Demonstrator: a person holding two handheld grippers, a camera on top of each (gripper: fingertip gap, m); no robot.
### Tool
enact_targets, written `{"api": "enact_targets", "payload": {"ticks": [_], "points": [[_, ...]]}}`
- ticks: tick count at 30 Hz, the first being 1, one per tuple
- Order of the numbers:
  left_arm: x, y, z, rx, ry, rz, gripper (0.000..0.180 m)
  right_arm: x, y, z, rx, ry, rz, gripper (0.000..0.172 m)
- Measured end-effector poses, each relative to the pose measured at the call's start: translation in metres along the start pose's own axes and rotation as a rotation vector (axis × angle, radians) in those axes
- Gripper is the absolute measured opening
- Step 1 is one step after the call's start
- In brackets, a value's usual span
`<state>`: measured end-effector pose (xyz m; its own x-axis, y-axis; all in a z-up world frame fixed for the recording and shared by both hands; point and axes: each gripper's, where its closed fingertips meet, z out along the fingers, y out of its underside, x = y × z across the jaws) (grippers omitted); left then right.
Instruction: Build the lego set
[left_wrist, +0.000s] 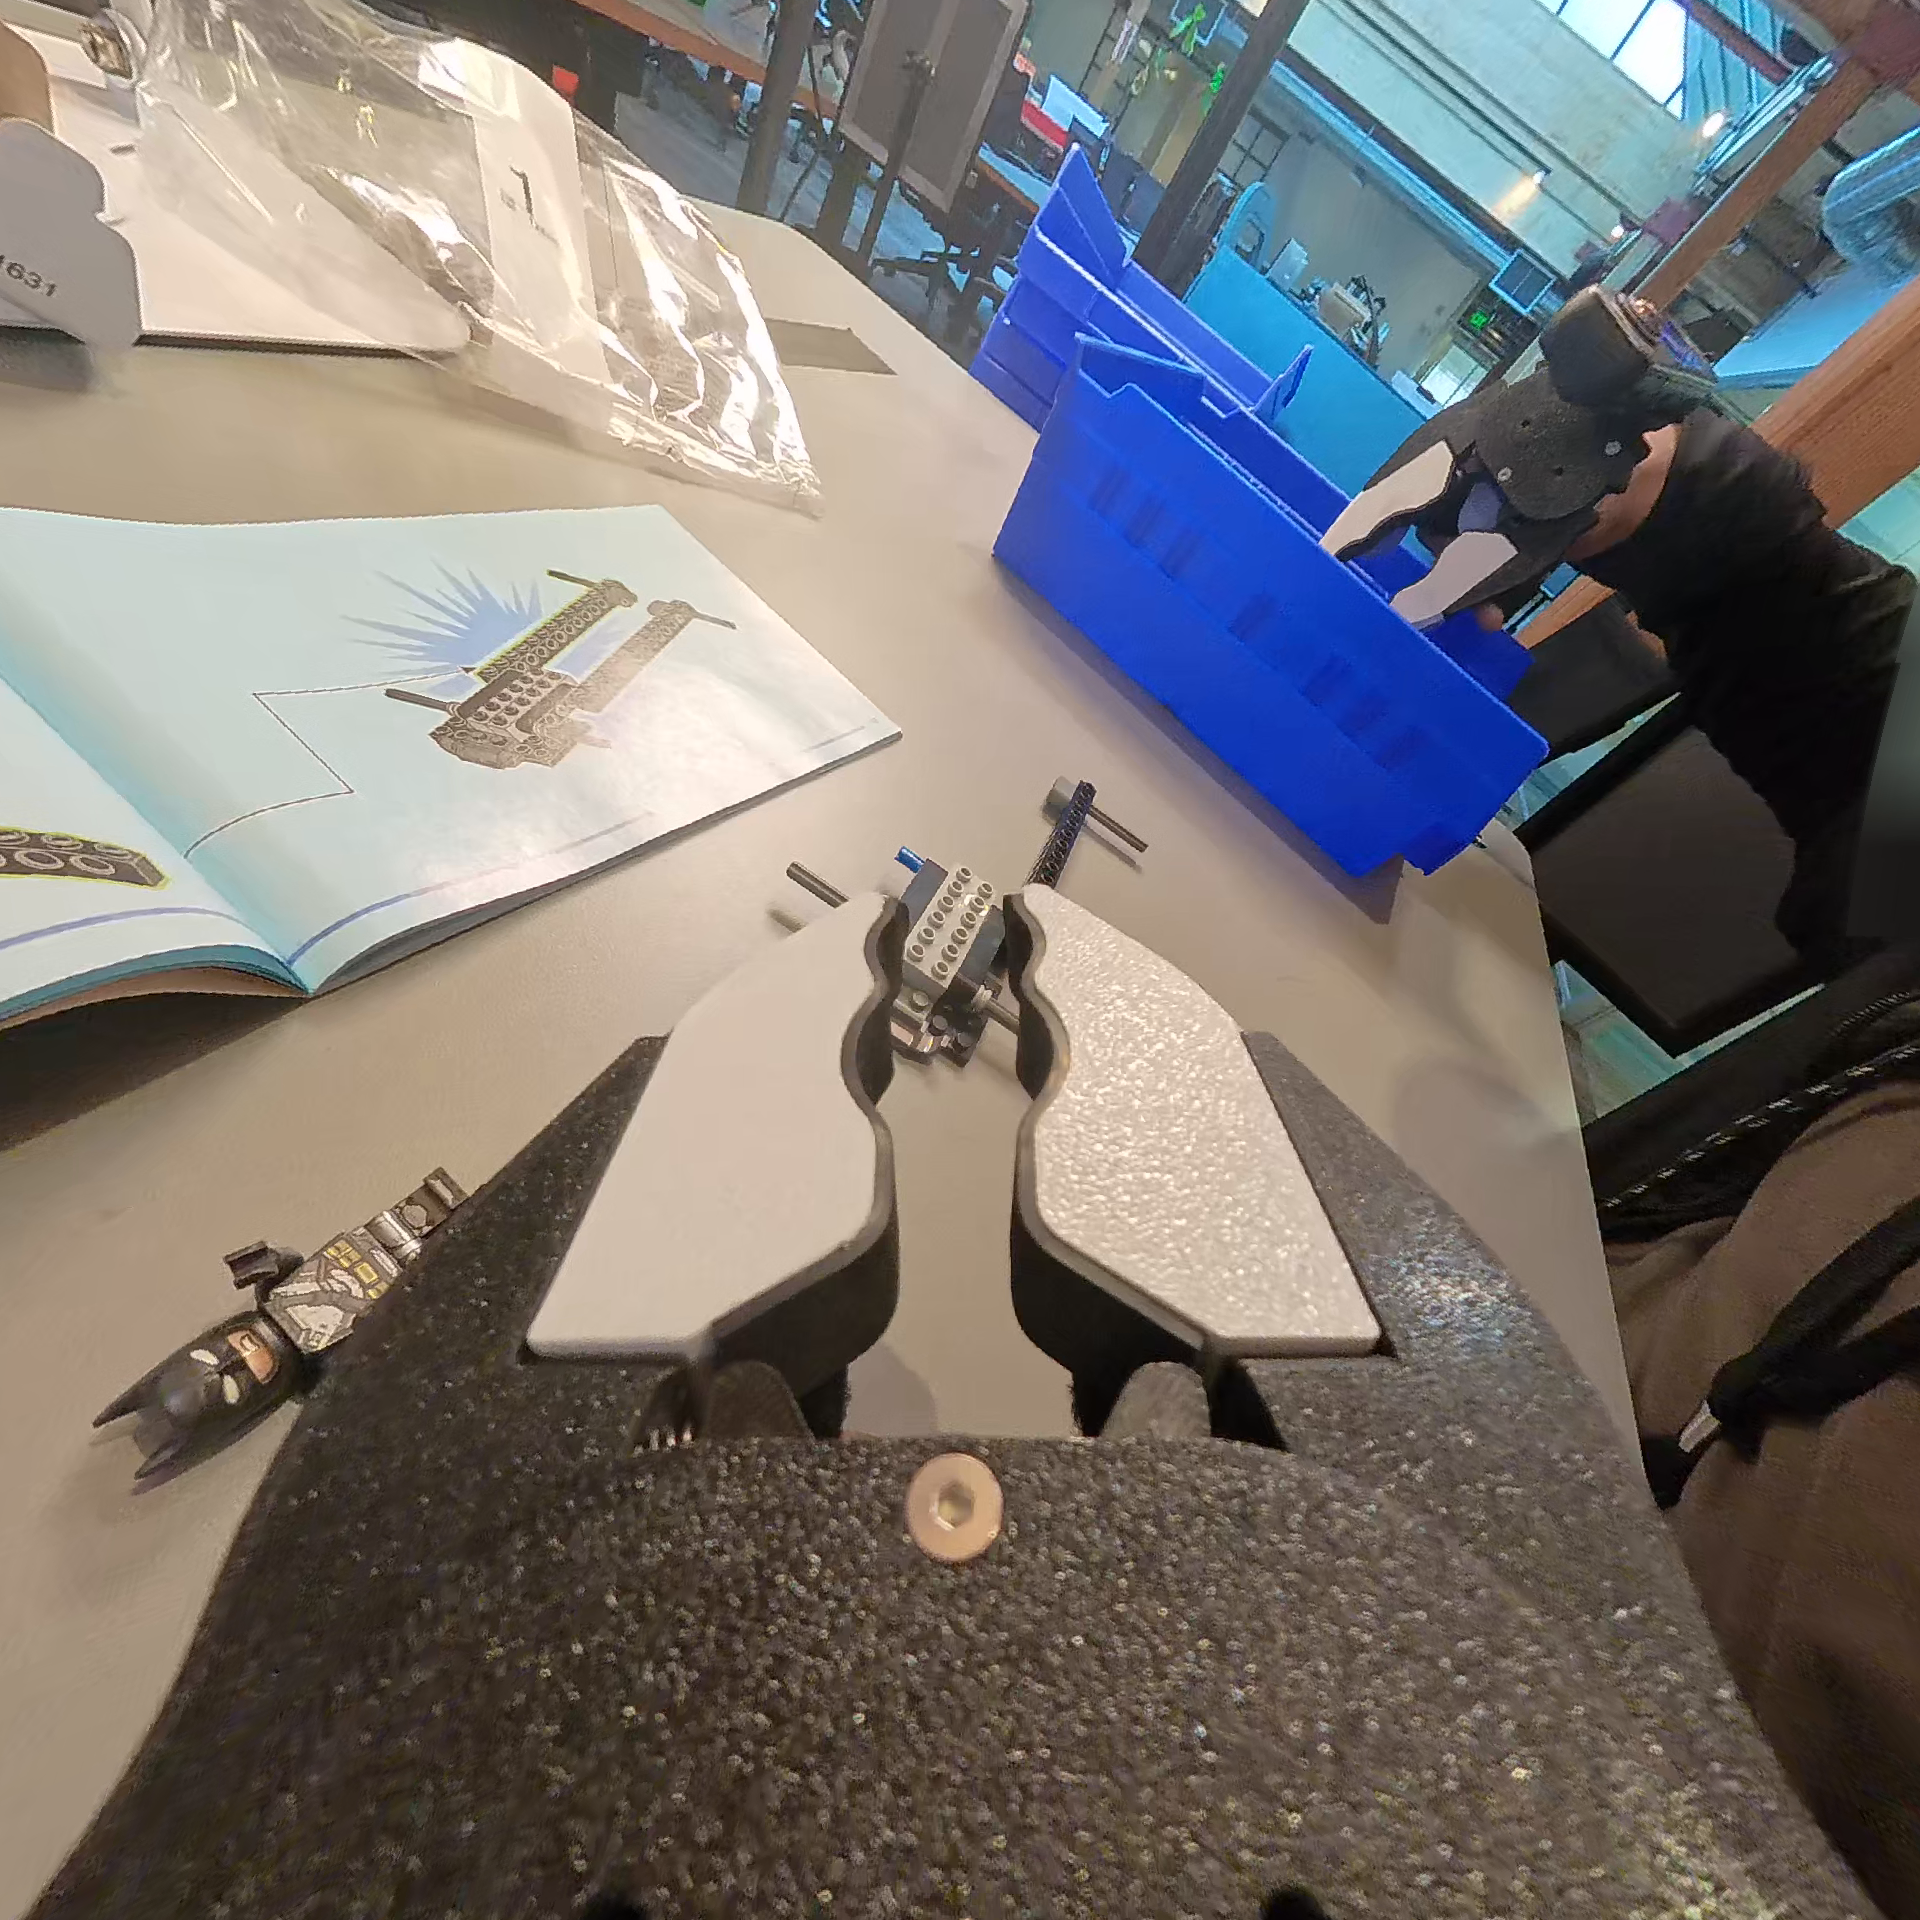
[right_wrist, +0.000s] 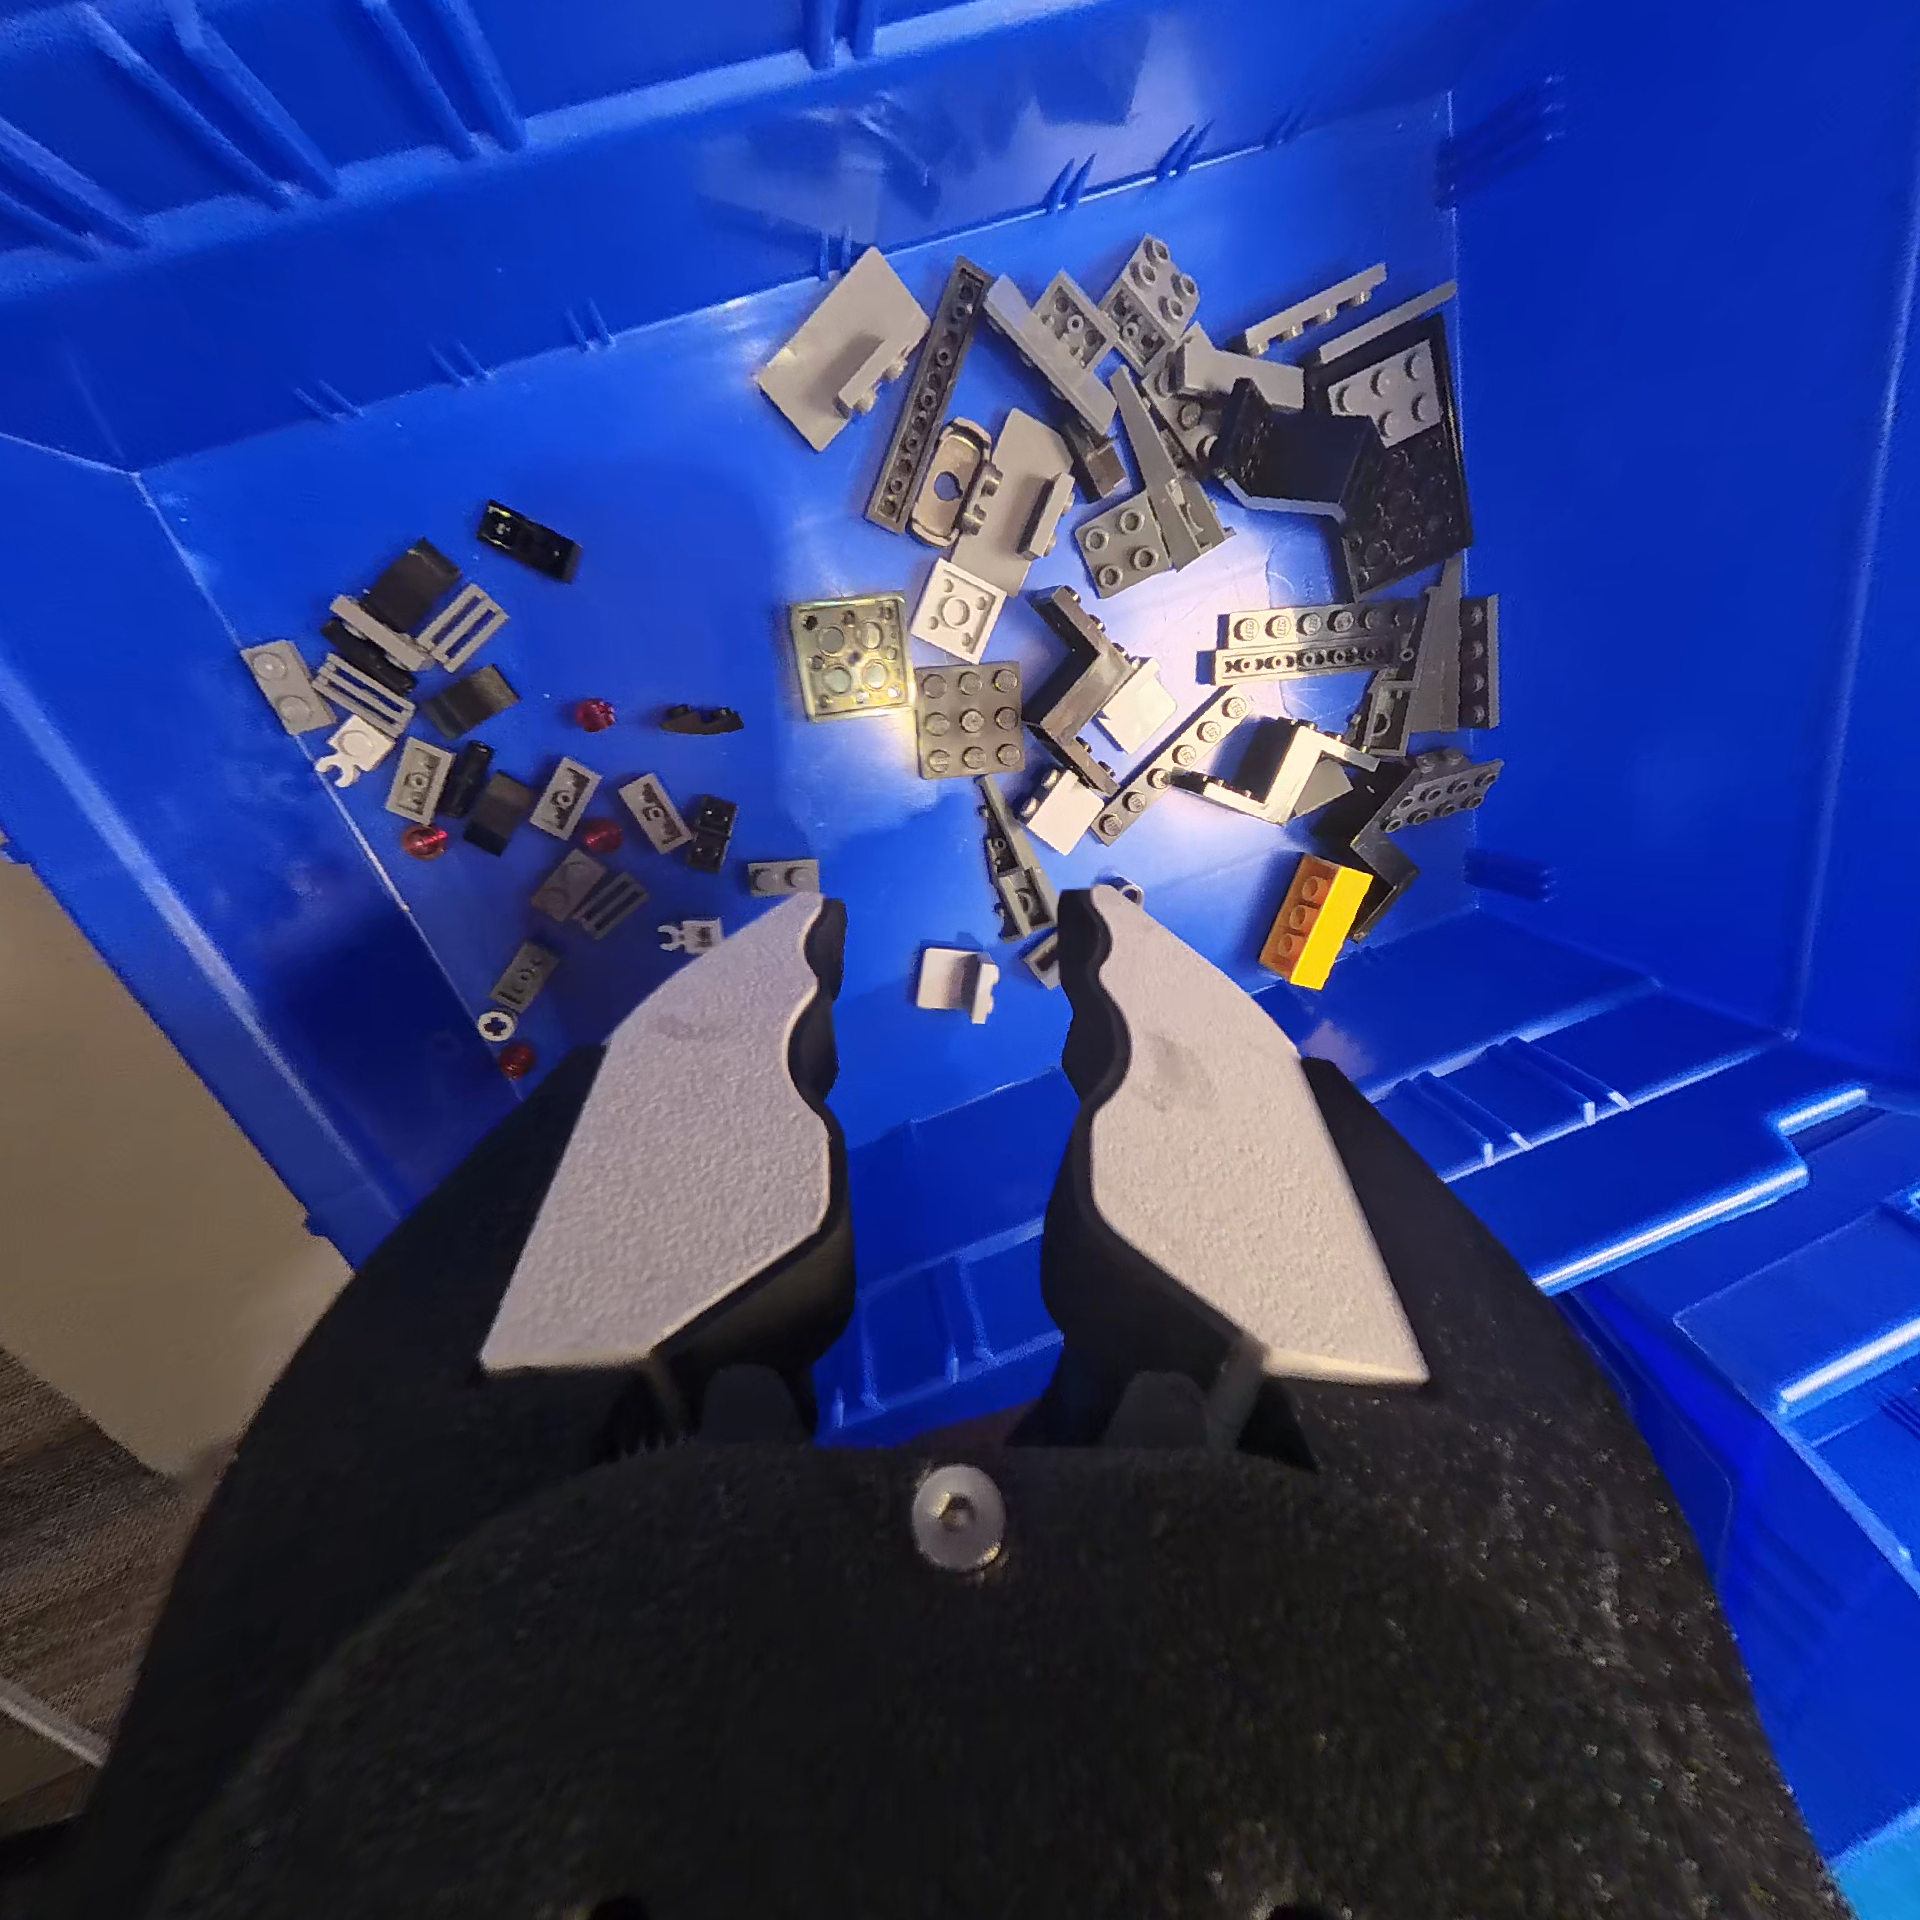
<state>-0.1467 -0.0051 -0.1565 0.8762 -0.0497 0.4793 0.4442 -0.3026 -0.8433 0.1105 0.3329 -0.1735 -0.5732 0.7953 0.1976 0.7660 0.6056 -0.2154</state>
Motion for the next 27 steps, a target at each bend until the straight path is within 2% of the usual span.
{"api": "enact_targets", "payload": {"ticks": [5,13,27], "points": [[-0.001,0.002,0.002,-0.015,-0.006,0.001,0.019,0.03,0.01,0.007,-0.125,0.079,0.022,0.032],[-0.003,0.005,0.005,-0.047,-0.059,0.03,0.019,0.055,0.029,0.033,-0.388,0.03,0.085,0.029],[0.0,0.012,0.009,-0.097,-0.073,0.078,0.019,0.047,0.034,0.048,-0.479,-0.052,0.11,0.026]]}}
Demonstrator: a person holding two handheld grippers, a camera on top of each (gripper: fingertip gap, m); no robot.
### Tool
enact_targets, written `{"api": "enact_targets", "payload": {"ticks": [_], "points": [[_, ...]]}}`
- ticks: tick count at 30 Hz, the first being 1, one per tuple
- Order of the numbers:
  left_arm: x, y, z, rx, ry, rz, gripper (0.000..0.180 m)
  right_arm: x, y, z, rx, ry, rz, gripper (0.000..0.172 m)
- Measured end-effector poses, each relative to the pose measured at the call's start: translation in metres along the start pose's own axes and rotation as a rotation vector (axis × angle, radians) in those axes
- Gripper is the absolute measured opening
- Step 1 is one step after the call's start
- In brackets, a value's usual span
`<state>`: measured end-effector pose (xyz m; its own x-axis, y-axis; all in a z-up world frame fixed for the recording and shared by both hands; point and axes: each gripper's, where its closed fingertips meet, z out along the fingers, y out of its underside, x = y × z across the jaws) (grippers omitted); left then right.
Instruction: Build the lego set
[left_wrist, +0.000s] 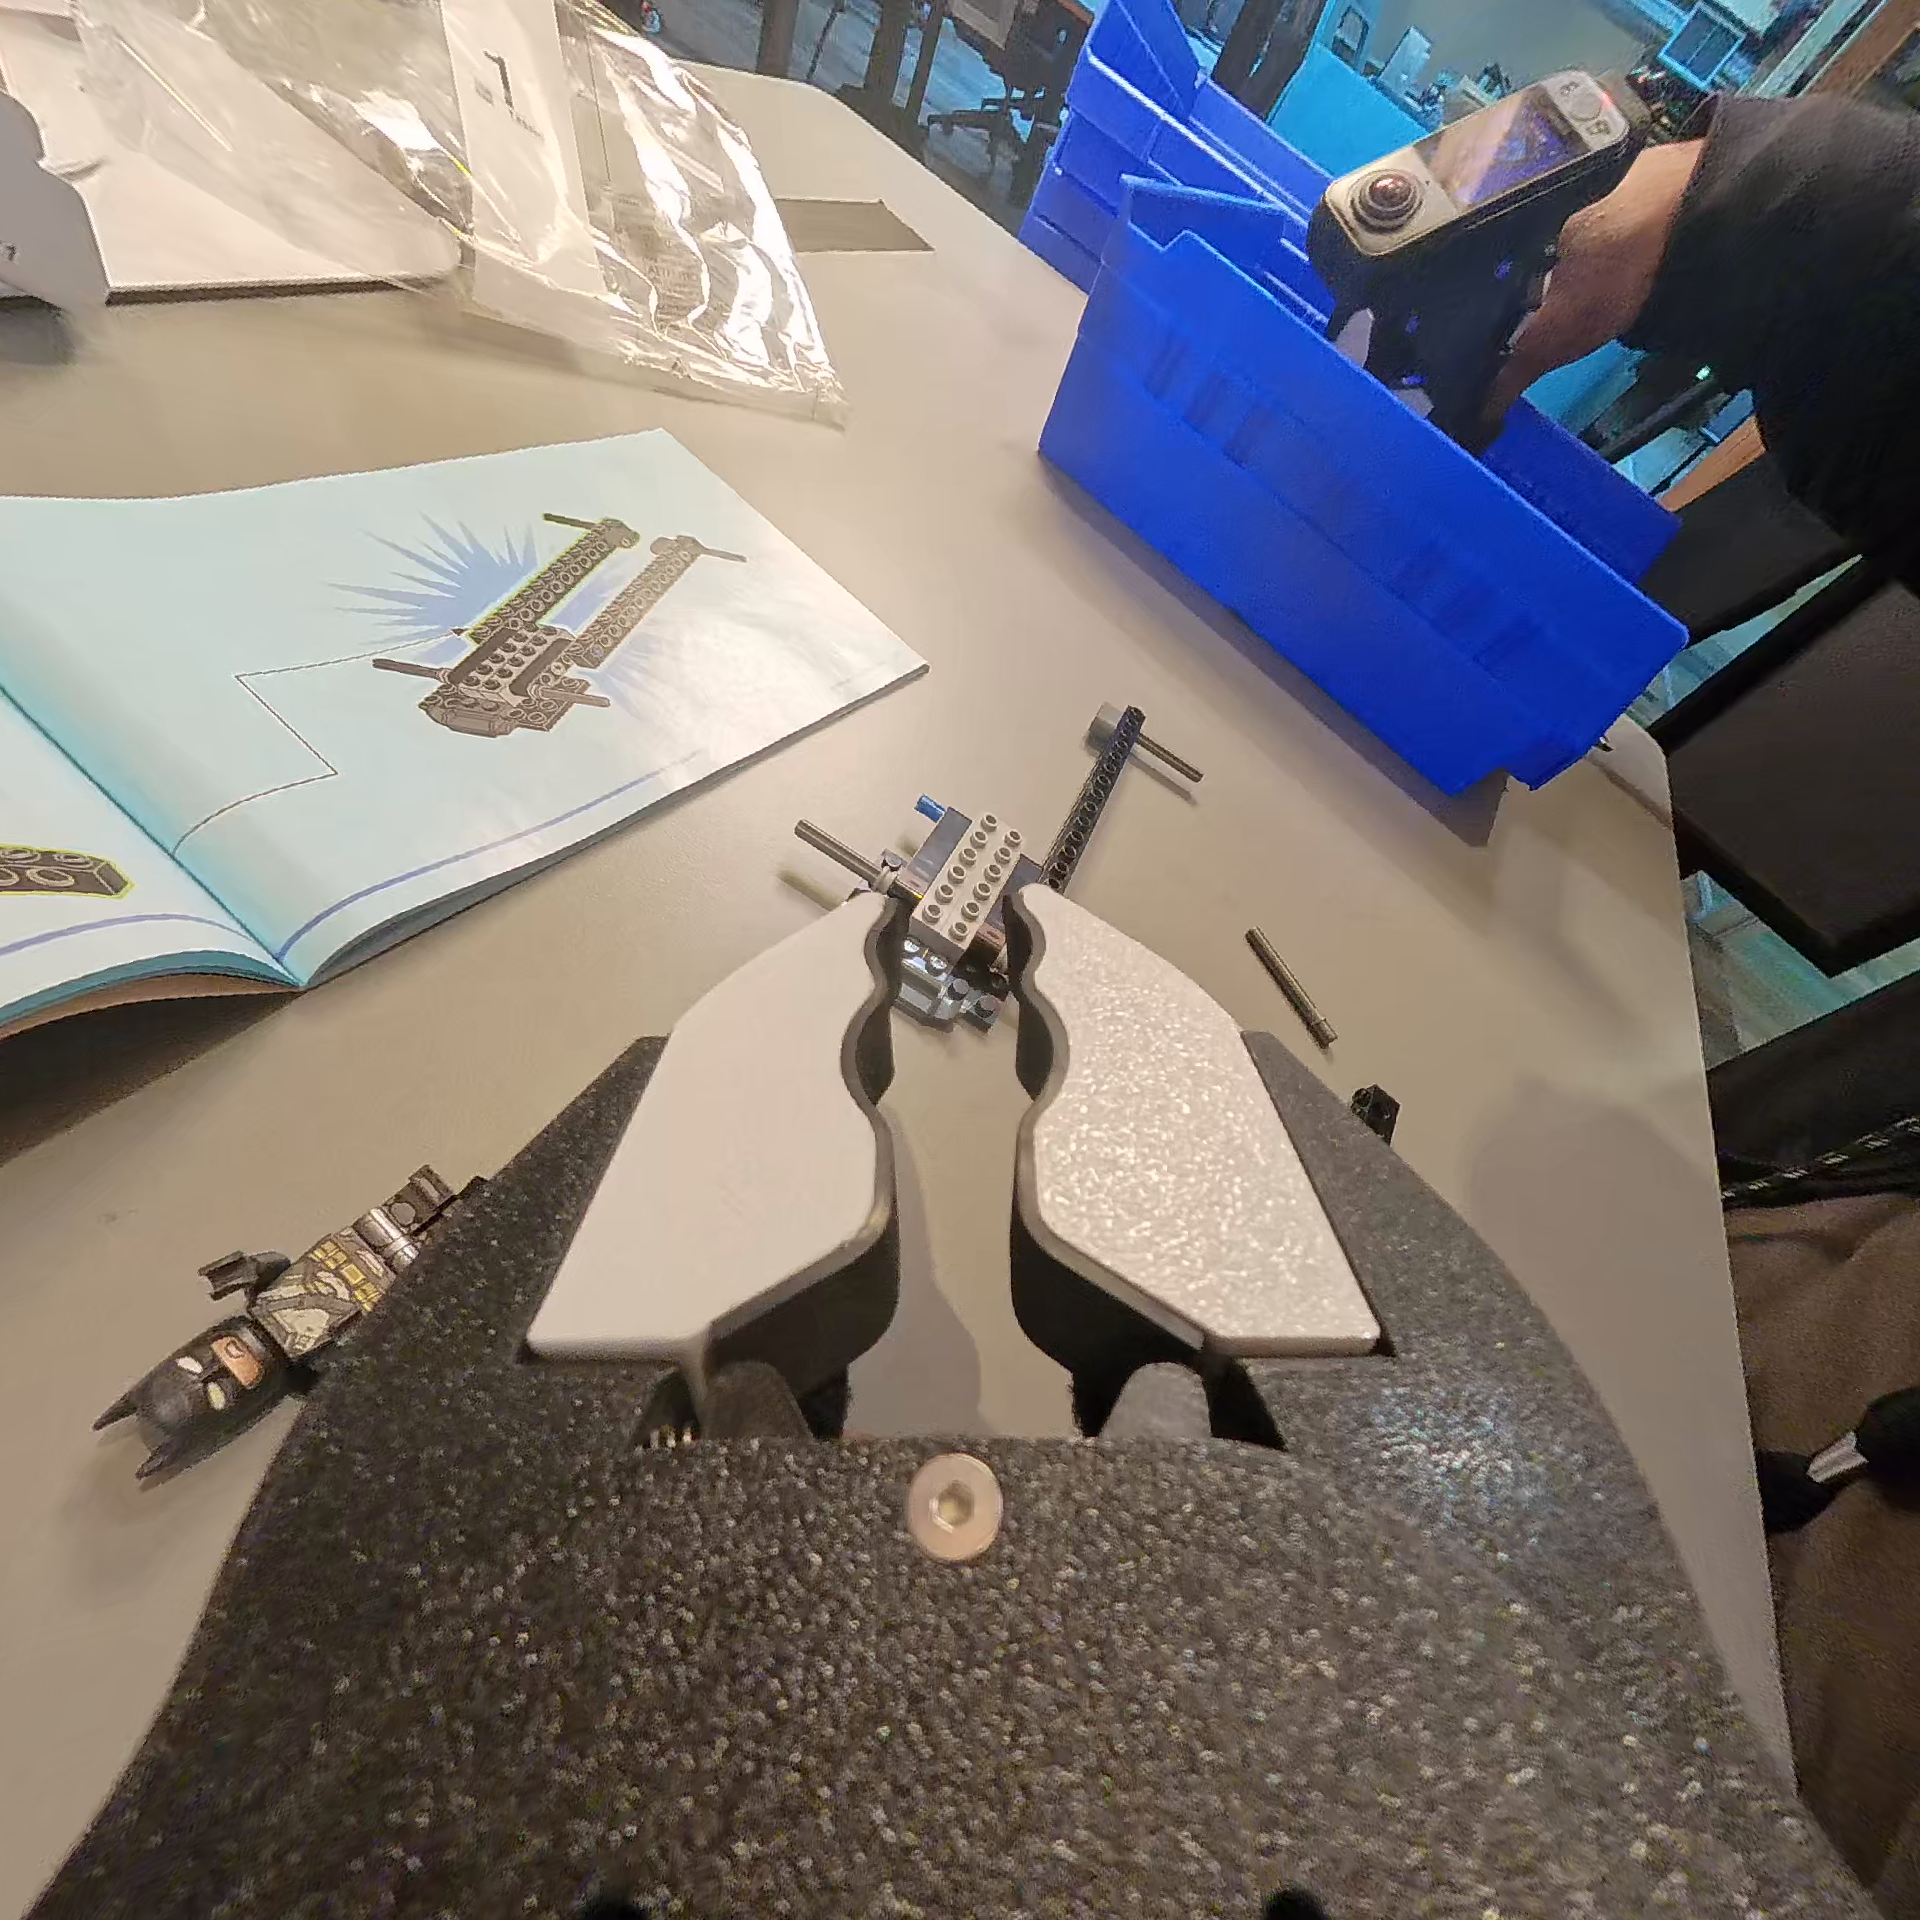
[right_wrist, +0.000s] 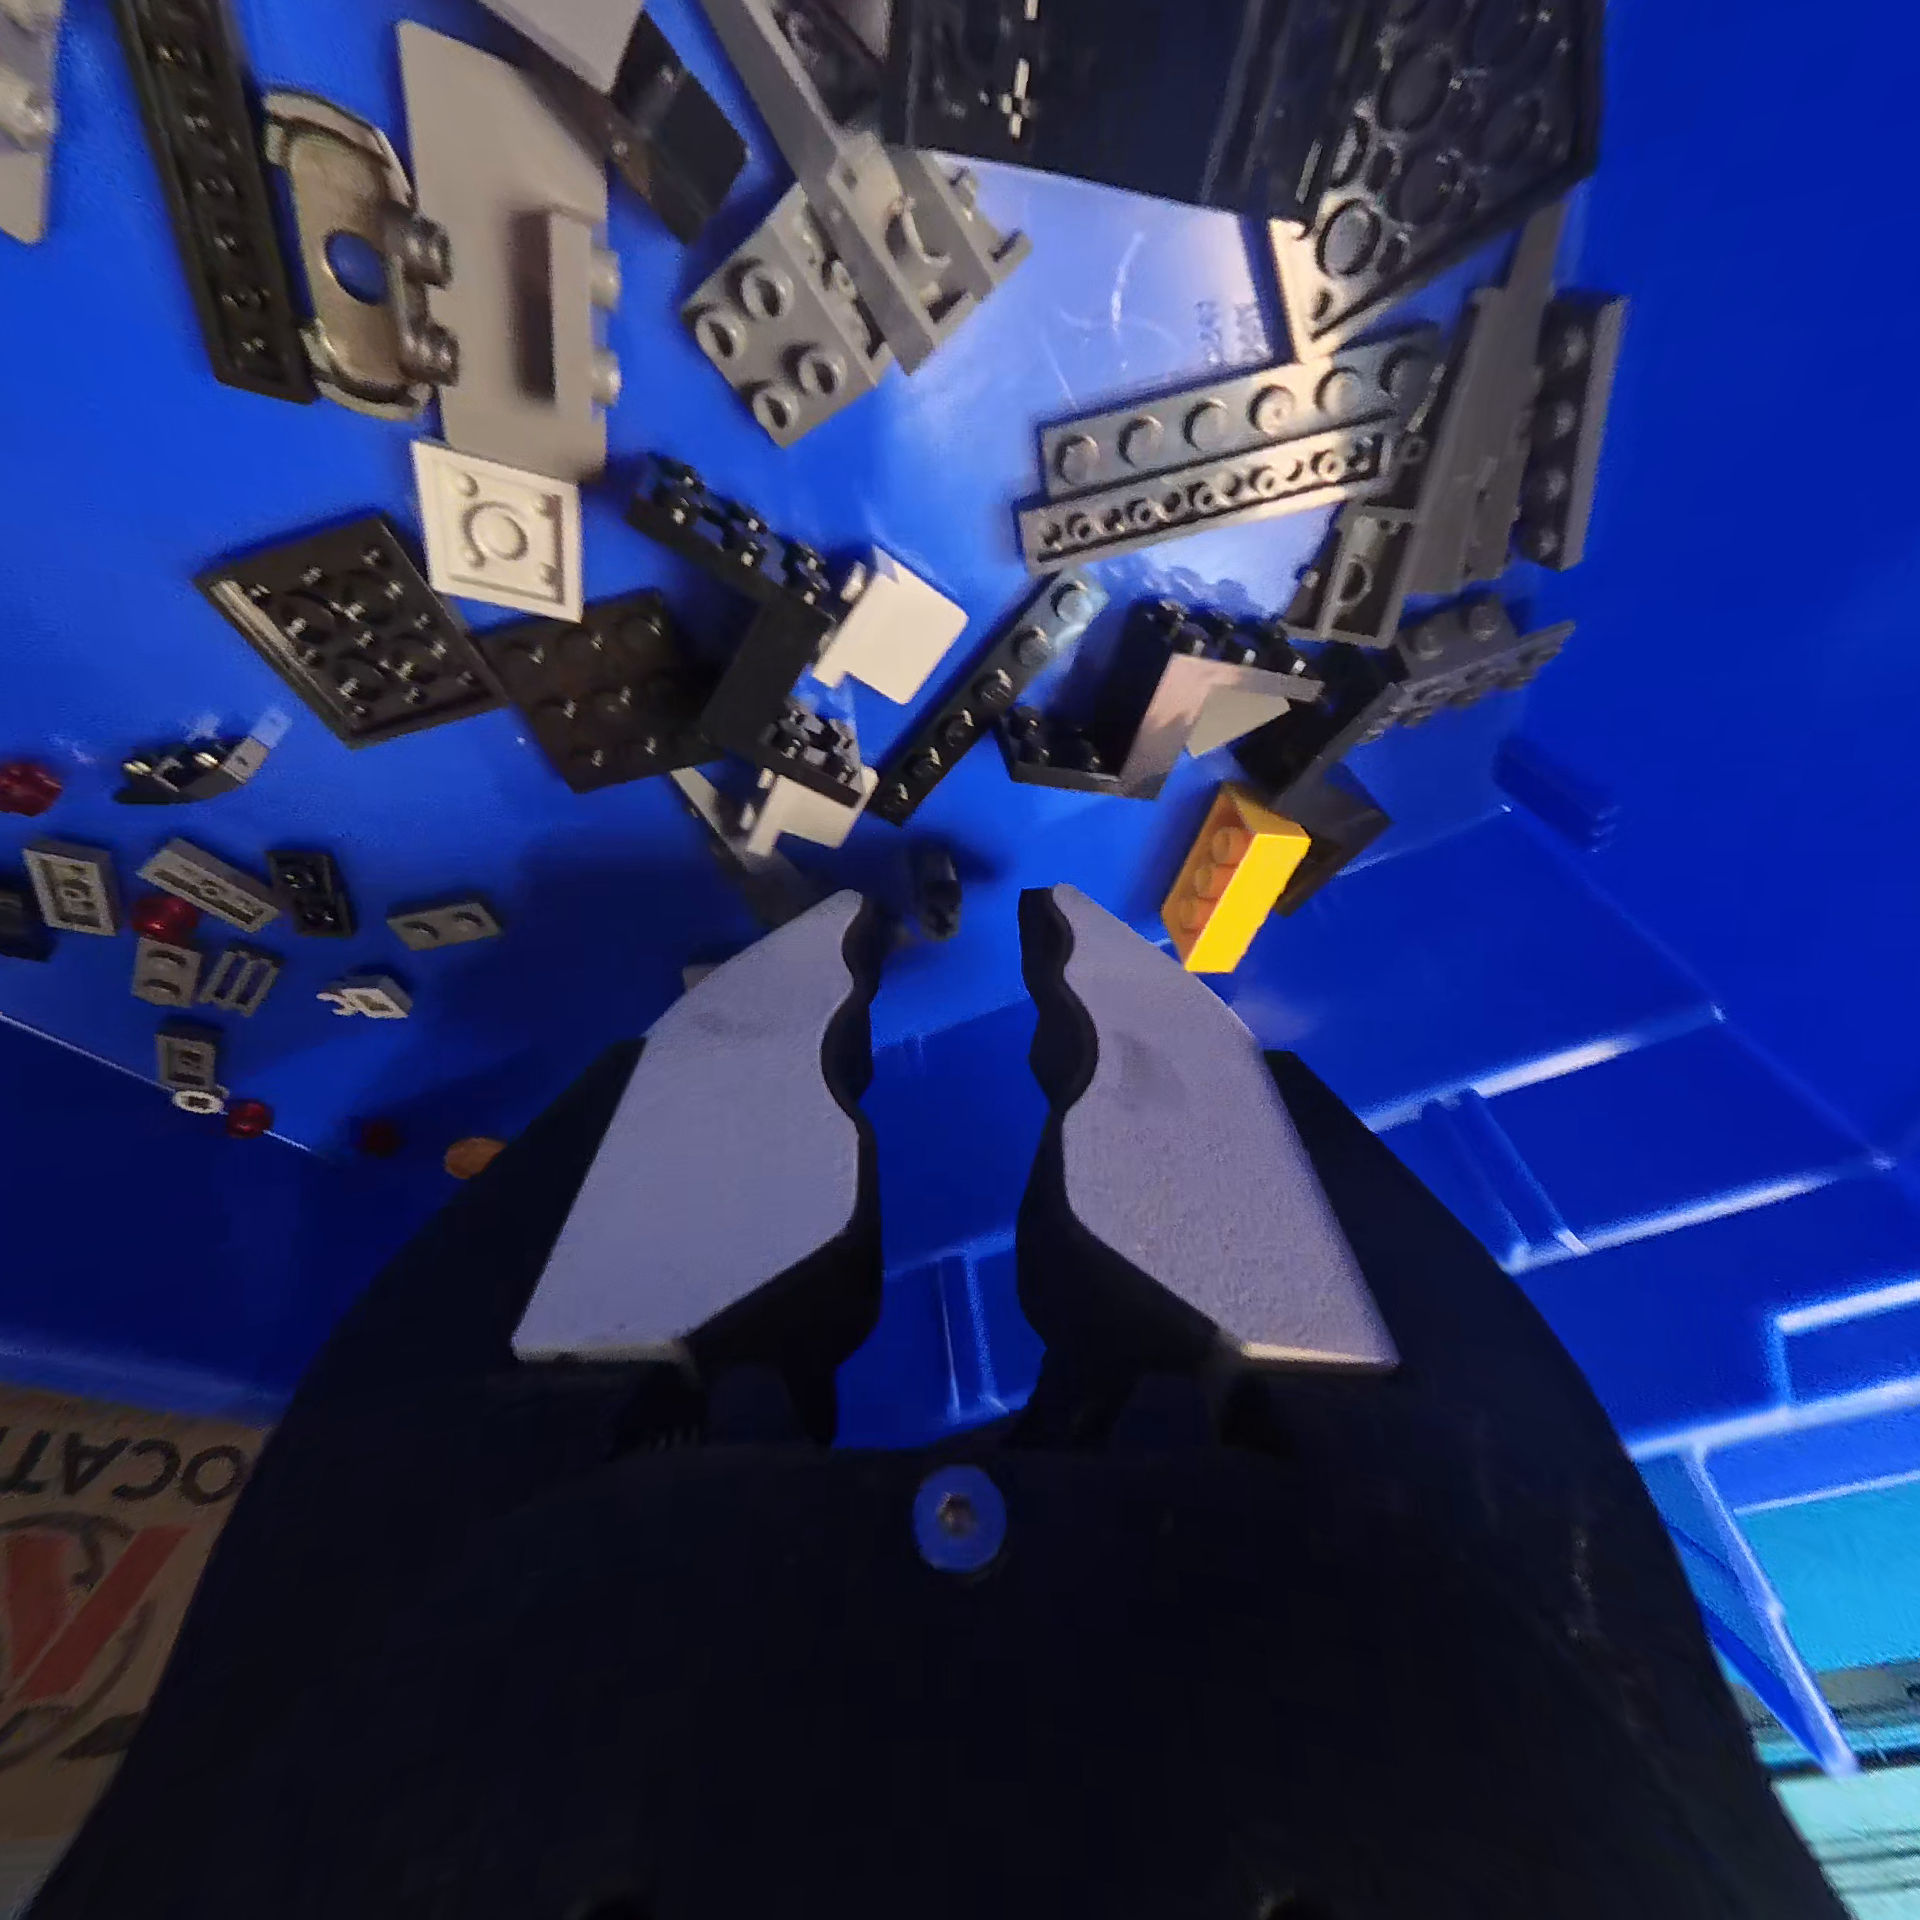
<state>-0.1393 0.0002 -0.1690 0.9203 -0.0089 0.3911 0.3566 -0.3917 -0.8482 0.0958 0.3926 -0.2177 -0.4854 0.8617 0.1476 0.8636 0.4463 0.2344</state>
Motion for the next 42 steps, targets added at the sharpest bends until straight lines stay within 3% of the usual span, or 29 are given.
{"api": "enact_targets", "payload": {"ticks": [3,9,15,21,25,29,33,37,42], "points": [[0.001,0.001,0.0,-0.005,-0.001,0.008,0.019,-0.008,-0.002,0.005,-0.016,-0.041,-0.003,0.008],[0.002,0.001,-0.001,0.001,0.003,0.007,0.018,-0.004,0.005,0.004,-0.046,0.027,0.005,0.008],[0.002,0.005,-0.006,-0.008,-0.027,0.022,0.018,0.003,-0.011,-0.047,0.083,0.133,0.042,0.007],[-0.004,0.014,-0.009,-0.066,-0.087,0.041,0.017,-0.036,-0.086,-0.135,0.329,0.212,-0.063,0.008],[-0.005,0.017,-0.011,-0.078,-0.077,0.022,0.017,-0.1,-0.162,-0.157,0.437,0.172,-0.249,0.008],[-0.007,0.018,-0.015,-0.078,-0.08,0.008,0.017,-0.176,-0.237,-0.157,0.544,0.054,-0.432,0.007],[-0.007,0.022,-0.016,-0.098,-0.094,0.029,0.017,-0.234,-0.285,-0.15,0.599,-0.025,-0.554,0.008],[-0.005,0.025,-0.014,-0.124,-0.1,0.057,0.017,-0.262,-0.305,-0.132,0.587,-0.079,-0.599,0.008],[-0.002,0.028,-0.014,-0.141,-0.094,0.071,0.017,-0.267,-0.311,-0.105,0.556,-0.101,-0.593,0.008]]}}
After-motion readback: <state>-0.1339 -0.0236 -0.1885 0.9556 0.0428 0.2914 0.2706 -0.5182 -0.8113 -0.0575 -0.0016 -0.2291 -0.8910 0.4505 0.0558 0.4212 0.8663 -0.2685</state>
